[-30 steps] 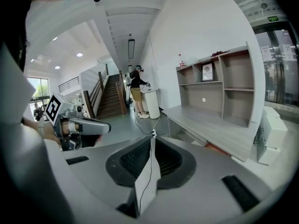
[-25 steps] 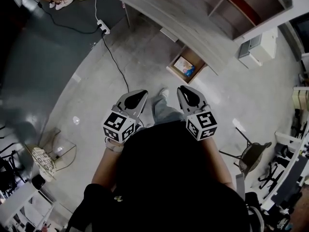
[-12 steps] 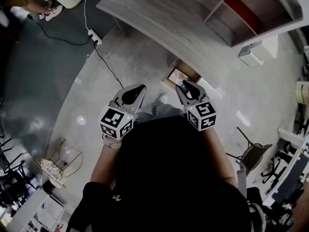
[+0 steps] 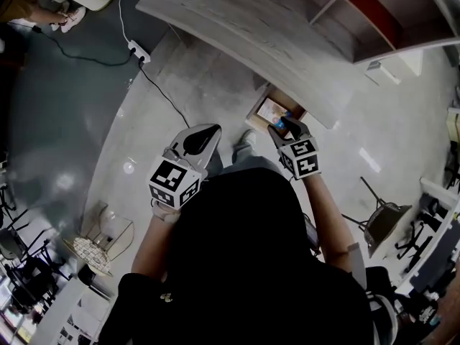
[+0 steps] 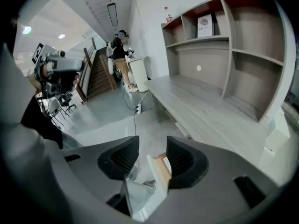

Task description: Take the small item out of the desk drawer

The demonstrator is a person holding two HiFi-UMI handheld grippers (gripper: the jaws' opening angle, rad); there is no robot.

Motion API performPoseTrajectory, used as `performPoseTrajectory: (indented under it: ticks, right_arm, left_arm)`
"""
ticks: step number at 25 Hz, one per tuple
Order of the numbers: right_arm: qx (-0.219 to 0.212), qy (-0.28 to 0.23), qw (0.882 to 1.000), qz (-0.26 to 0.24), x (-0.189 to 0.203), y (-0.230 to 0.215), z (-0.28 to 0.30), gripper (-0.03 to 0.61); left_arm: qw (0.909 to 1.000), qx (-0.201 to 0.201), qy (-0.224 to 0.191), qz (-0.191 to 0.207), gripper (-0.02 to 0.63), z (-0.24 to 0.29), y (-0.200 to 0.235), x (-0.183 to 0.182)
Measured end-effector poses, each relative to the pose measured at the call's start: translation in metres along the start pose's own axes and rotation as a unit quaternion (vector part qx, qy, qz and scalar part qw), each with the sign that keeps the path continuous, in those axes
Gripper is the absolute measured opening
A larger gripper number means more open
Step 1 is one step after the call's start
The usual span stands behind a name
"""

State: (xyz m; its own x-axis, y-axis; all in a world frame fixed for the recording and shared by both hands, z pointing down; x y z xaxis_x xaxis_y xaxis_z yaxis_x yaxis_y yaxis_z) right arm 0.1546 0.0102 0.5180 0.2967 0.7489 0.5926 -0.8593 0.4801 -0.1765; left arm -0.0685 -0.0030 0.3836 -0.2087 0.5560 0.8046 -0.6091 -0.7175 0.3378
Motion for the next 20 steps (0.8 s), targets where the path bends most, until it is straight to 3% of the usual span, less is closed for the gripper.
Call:
performPoseTrajectory:
  ticks: [9, 20]
  right_arm:
    - [0.044, 0.072, 0.996, 0.01, 0.036, -0.025, 0.083, 0.231]
    - [0.071, 0.156, 0.985, -0.031, 0.079, -0.053, 0.159, 0.361]
  left_arm:
    - [0.9993, 0.016, 0.034, -0.003, 0.009, -0.005, 0.034, 0.002]
    - [0.9976, 0.0, 0.065, -0.021, 0.009, -0.009, 0.062, 0.029]
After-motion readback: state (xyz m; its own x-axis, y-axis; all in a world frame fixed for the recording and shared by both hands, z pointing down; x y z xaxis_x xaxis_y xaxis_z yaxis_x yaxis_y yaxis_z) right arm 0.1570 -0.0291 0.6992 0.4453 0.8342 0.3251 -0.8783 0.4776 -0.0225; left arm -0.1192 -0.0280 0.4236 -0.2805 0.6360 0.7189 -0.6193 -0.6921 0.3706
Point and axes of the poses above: the fingertips, and each gripper's own axes: z forward along the fingers, y to its left, x out of its underside, the point moved 6 cm from there along -z, backward along the fingers, and after that the axes turned 4 degrees about y, right-handed, at the moved point
